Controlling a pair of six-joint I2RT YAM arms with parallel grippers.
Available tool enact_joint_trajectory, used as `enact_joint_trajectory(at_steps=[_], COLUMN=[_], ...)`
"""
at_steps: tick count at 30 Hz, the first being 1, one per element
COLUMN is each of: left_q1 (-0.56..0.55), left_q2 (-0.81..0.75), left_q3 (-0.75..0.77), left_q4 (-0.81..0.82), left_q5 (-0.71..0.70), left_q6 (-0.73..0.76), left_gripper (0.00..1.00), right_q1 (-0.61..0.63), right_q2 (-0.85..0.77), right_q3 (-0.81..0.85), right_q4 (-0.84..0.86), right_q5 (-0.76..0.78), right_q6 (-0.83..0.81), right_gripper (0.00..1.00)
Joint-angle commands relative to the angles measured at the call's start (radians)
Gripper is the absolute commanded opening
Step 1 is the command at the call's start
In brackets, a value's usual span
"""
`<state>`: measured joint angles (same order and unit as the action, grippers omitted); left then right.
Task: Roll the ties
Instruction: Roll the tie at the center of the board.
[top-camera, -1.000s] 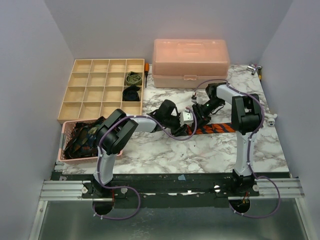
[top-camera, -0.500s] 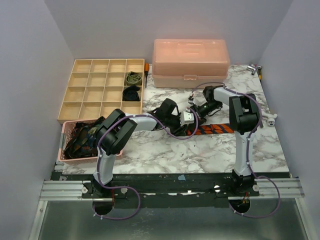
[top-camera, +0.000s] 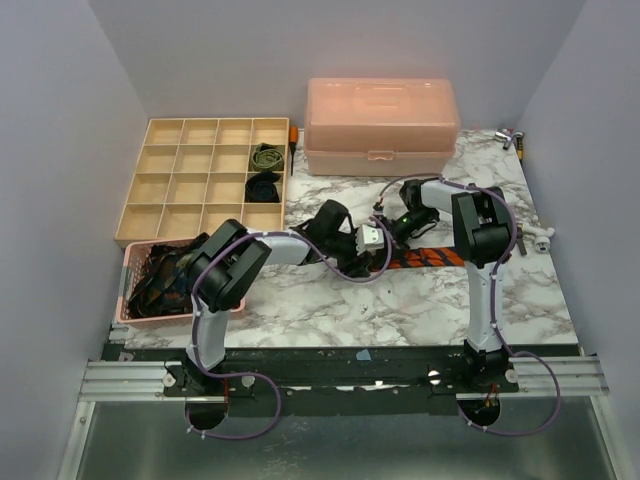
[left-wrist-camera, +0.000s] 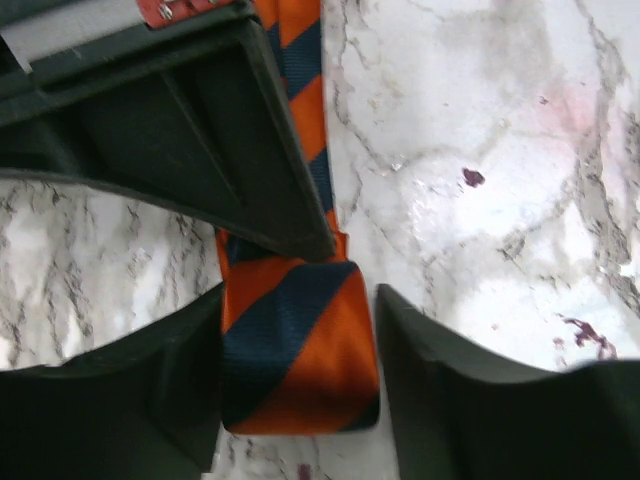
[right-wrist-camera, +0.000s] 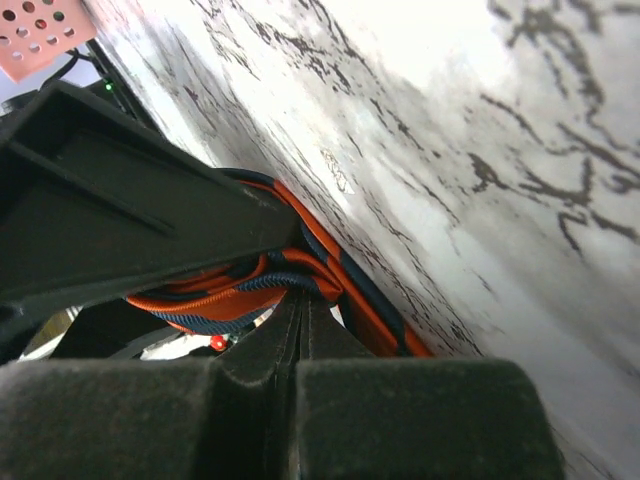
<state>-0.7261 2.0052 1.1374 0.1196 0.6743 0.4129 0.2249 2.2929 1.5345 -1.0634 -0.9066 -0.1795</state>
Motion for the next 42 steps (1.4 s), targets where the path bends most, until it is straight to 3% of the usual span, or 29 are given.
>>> enact_joint_trajectory(at_steps=[1, 3, 10, 17, 20, 25, 38, 42], left_q1=[0.055, 0.075, 0.083, 0.036, 0.013, -0.007, -0.041, -0.034], left_q2=[-0.038, -0.061, -0.024, 0.046, 0.077, 0.125, 0.136, 0.151], left_q3=[-0.173, -0.243, -0.382, -0.361, -0.338, -0.307, -0.266, -0.203], left_q4=[0.152, 0.339, 0.848, 1.0, 1.044, 1.072, 0.739, 0.599], left_q5=[0.066, 0.115, 0.151, 0.105, 0.078, 0.064, -0.126, -0.171], left_q6=[-0.097, -0.154, -0.321, -0.384, -0.408, -0.408, -0.295, -0.299], left_gripper=[0.65, 0.72, 0.78, 0.74, 0.64, 0.45, 0.44, 0.31], right_q1=[0.008, 0.008, 0.008, 0.01, 0.013, 0.021, 0.04, 0.052], right_q2=[0.084, 0.093, 0.123, 0.168, 0.185, 0.201, 0.176, 0.165], right_q3=[-0.014, -0.017, 0.008, 0.077, 0.107, 0.128, 0.076, 0.055], right_q4=[0.115, 0.108, 0.089, 0.043, 0.024, 0.007, 0.024, 0.025], right_q5=[0.258, 0.276, 0.317, 0.319, 0.321, 0.325, 0.3, 0.267], right_q6=[0.046, 0.047, 0.052, 0.041, 0.038, 0.036, 0.029, 0.026], right_gripper=[0.0, 0.0, 0.0, 0.0, 0.0, 0.0, 0.0, 0.0])
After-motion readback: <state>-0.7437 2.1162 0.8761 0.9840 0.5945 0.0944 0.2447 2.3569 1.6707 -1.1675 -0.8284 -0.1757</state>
